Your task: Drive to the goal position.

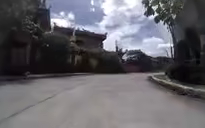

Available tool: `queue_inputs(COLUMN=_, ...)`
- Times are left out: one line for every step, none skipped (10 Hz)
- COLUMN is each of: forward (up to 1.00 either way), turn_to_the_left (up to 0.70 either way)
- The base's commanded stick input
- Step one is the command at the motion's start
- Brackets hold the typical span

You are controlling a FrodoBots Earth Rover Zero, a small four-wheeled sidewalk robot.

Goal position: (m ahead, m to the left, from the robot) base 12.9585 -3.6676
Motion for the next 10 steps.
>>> queue_inputs(forward=0.70, turn_to_the_left=0.00)
queue_inputs(forward=0.70, turn_to_the_left=0.00)
queue_inputs(forward=0.70, turn_to_the_left=0.00)
queue_inputs(forward=0.70, turn_to_the_left=0.00)
queue_inputs(forward=0.70, turn_to_the_left=0.00)
queue_inputs(forward=0.70, turn_to_the_left=0.00)
queue_inputs(forward=0.70, turn_to_the_left=0.00)
queue_inputs(forward=0.70, turn_to_the_left=0.00)
queue_inputs(forward=0.70, turn_to_the_left=-0.02)
queue_inputs(forward=0.70, turn_to_the_left=-0.17)
